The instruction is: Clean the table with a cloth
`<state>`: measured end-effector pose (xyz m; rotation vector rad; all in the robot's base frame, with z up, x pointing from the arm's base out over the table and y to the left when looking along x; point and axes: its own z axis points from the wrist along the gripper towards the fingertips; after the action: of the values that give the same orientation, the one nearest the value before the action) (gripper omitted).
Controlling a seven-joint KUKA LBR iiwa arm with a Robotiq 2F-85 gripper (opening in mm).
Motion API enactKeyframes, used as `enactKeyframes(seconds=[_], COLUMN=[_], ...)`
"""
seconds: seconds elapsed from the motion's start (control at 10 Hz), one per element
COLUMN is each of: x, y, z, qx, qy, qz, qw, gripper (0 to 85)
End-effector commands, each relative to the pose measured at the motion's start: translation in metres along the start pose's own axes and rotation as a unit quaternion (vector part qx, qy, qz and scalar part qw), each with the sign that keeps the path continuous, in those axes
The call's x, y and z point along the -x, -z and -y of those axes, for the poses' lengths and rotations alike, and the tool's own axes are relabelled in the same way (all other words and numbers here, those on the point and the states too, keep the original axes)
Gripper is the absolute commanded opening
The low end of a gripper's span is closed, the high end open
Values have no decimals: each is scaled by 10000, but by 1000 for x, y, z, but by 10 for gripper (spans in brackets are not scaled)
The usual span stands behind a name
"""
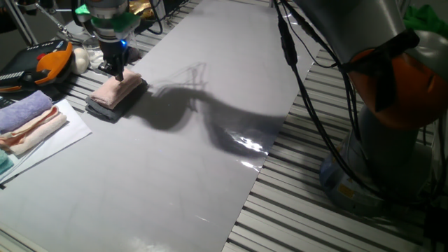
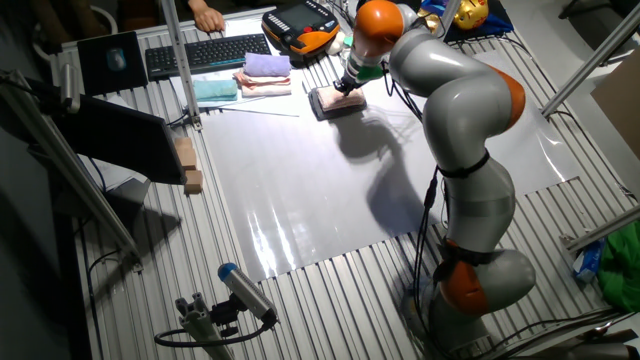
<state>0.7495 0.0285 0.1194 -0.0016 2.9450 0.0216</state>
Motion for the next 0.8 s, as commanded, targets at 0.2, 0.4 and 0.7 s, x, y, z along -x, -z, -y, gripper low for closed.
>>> enactKeyframes(seconds=[0.2,0.4,0.7], x=[1,2,3], y=[2,-1,0], z=[-2,-3,-3], qx=[-2,65,-48], qy=[83,54,61], qz=[-53,-6,-15], qw=[10000,10000,10000], gripper=[0,0,0])
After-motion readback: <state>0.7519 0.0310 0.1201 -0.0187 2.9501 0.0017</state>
